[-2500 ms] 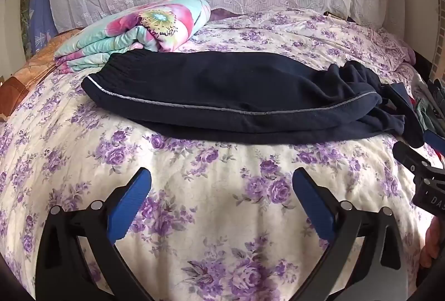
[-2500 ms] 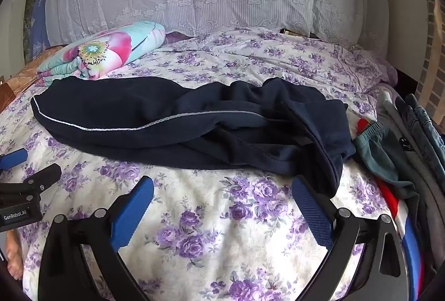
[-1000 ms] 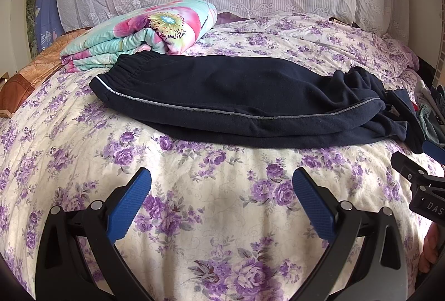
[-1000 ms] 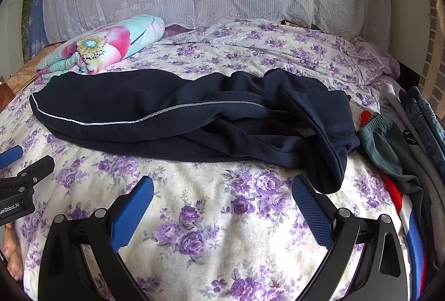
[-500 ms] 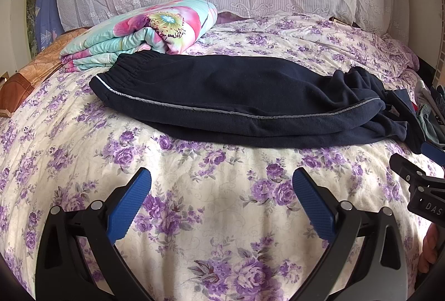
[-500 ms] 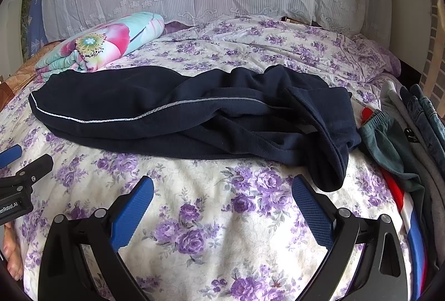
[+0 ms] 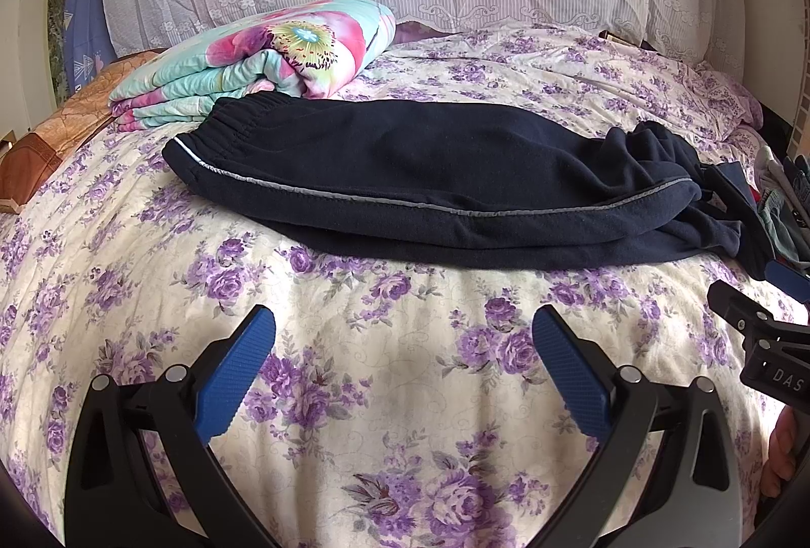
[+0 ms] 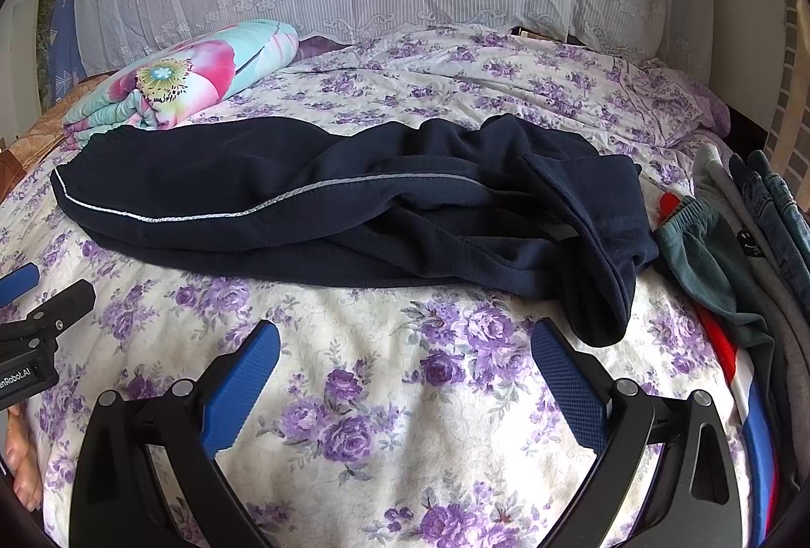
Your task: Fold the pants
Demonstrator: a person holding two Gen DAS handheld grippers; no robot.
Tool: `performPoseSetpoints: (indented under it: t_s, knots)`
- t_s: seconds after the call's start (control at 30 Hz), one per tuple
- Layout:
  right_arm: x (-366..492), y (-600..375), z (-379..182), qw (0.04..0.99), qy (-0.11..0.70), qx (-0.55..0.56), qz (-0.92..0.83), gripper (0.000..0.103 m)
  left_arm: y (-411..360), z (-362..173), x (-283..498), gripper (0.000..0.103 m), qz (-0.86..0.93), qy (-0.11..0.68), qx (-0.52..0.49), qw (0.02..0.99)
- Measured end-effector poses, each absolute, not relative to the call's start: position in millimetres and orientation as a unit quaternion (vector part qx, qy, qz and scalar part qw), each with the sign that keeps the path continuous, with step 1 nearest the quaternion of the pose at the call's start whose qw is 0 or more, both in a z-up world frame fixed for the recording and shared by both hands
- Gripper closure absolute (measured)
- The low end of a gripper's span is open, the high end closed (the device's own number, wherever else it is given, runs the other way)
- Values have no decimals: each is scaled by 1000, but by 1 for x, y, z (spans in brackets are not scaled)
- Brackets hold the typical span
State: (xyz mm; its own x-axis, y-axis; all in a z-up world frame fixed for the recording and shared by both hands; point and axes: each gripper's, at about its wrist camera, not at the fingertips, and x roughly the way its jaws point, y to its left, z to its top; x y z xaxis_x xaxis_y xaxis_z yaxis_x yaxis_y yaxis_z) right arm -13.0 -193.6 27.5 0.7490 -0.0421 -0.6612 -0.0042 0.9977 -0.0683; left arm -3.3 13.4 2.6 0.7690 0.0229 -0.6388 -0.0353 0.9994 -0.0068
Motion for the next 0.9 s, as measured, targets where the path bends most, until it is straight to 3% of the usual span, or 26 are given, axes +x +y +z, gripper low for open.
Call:
performPoseSetpoints:
  t_s: [0.7,0.9]
  knots:
    - [-12,-193,26,933,358,-35,-13,3,14,3,-3,4,15,340,-10,940]
    - [5,-188,5,905,419,-61,-37,3,16,-3,3,4,5,366,-27,930]
